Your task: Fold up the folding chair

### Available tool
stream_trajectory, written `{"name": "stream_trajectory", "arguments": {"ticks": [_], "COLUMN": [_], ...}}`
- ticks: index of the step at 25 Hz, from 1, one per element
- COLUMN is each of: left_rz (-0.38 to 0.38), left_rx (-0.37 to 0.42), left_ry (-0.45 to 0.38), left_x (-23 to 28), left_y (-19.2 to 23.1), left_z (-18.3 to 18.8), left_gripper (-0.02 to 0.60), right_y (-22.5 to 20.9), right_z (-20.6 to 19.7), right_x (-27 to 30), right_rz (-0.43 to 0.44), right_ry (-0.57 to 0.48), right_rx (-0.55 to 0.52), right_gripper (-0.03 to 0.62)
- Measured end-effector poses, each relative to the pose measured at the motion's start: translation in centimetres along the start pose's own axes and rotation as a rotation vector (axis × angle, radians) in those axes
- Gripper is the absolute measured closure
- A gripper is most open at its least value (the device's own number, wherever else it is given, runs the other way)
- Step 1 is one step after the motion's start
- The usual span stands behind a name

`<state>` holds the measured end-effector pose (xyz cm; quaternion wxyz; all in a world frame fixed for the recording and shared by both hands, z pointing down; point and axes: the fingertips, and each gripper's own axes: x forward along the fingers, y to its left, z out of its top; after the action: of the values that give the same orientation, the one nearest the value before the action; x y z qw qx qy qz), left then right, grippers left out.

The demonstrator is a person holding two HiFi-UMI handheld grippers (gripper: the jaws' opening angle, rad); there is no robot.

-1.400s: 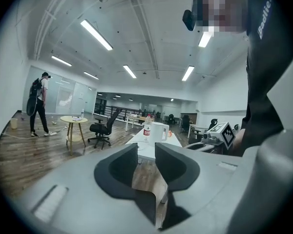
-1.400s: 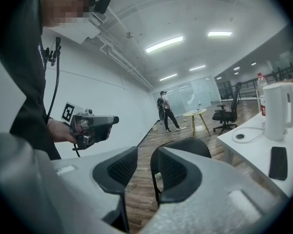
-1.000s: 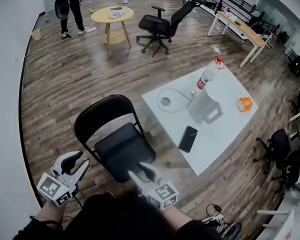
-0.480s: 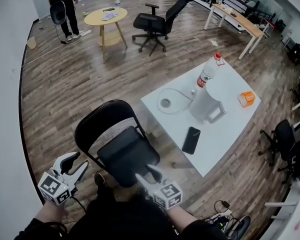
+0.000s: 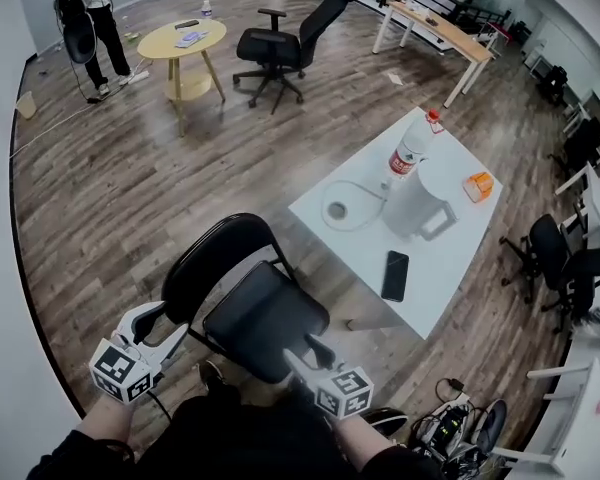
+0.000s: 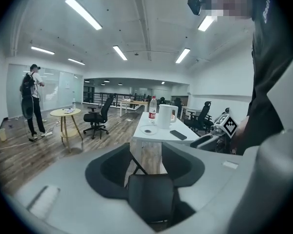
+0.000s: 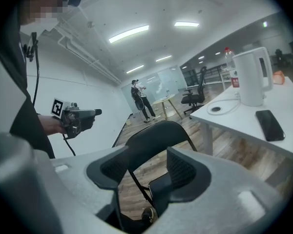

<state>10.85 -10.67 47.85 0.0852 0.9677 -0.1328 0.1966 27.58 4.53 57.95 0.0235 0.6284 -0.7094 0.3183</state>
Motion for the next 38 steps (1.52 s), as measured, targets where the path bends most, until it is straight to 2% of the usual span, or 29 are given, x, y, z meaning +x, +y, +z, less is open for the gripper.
{"name": "stream_trajectory", "arguments": {"ticks": [6, 12, 14, 18, 21, 31, 38], "left_rz": [-0.083, -0.113, -0.106, -0.072, -0.043, 0.025, 0.034], "left_rx": [0.014, 0.014, -0.004, -0.086, -0.111, -0.086, -0.064], "left_ry": [0.029, 0.117, 0.145, 0.205, 0.255, 0.414, 0.498], "left_x": [0.4, 2.0, 2.7, 4.4, 5.4, 8.2, 9.8], "left_y": [4.1, 7.0, 7.8, 10.0, 11.7, 15.3, 16.8], "left_z": [-2.2, -4.6, -5.2, -6.6, -7.6, -11.1, -13.9], "left_gripper": [0.348, 0.315, 0.31, 0.281, 0.267, 0.241, 0.235], "right_y": [1.4, 0.0, -1.2, -4.1, -6.1, -11.4, -15.1], "right_z": [-1.3, -2.5, -3.3, -5.5, -7.7, -16.0, -21.3], "right_x": [1.5, 2.3, 2.1, 2.0, 2.3, 2.3, 3.5], "right_rz": [-0.116, -0.199, -0.219, -0.246, -0.26, -0.294, -0.315], "right_ry": [-0.024, -0.061, -0.067, -0.054, -0.029, 0.055, 0.098], "right_rx": [0.076, 0.17, 0.206, 0.277, 0.327, 0.521, 0.64], "right_gripper": [0.345, 0.327, 0.326, 0.318, 0.31, 0.278, 0.248]}}
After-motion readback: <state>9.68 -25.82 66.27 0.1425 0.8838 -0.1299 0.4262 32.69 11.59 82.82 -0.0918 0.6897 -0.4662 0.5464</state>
